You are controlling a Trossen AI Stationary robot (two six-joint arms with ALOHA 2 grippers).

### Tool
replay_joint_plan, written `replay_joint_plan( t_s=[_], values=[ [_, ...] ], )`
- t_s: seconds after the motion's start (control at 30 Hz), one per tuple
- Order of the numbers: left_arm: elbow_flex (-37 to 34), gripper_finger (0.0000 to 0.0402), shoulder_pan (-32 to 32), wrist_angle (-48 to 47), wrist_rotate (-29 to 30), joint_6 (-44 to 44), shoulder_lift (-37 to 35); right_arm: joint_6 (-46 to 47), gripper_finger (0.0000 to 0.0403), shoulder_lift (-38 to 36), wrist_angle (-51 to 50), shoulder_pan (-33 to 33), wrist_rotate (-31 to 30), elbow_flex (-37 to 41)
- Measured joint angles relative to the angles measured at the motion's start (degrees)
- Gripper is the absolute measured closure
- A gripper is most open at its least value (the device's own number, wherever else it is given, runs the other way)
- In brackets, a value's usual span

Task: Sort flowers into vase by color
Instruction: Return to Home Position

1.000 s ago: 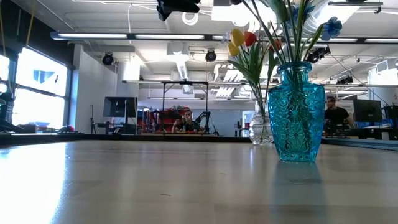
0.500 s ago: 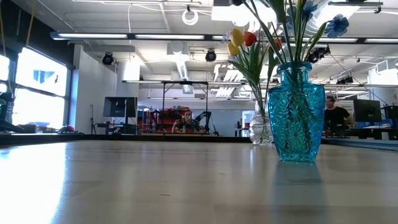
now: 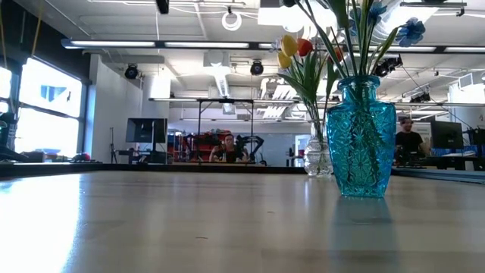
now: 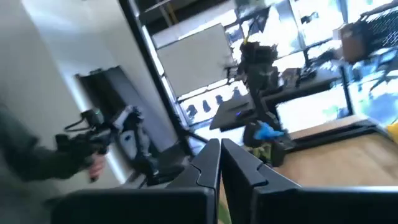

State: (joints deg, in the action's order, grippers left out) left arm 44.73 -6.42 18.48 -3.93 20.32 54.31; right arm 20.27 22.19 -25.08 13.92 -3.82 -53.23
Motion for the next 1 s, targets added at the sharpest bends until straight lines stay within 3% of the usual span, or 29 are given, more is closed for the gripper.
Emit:
replay_joint_plan(
  t_s=[0.13, 0.3, 0.47, 0.57, 0.8, 1.0],
  values=[
    [-8.07, 0.0400, 0.00, 13.04, 2.59, 0.54, 0.92, -3.80, 0.0400, -4.06, 8.00, -0.03, -4.49, 9.74],
    [-11.49, 0.0397, 0.00, 13.69, 6.29, 0.65, 1.65, -8.90, 0.0402, -9.09, 16.75, -0.14, -9.79, 19.68],
    [-12.21, 0.0397, 0.00, 13.81, 6.32, 0.58, 1.83, -12.72, 0.0402, -16.63, 18.20, -1.67, -13.15, 27.11],
    [-12.20, 0.0397, 0.00, 13.83, 6.32, 0.56, 1.76, -13.60, 0.0402, -22.02, 17.98, -2.94, -12.97, 30.92],
    [-12.18, 0.0397, 0.07, 11.48, 6.12, 0.56, 1.83, -14.46, 0.0402, -21.88, 17.60, -5.29, -8.57, 35.99],
    [-12.18, 0.0397, 0.20, 9.77, 6.10, 0.58, 1.85, -12.12, 0.0403, -21.94, 29.25, -8.11, -5.02, 45.19]
  ],
)
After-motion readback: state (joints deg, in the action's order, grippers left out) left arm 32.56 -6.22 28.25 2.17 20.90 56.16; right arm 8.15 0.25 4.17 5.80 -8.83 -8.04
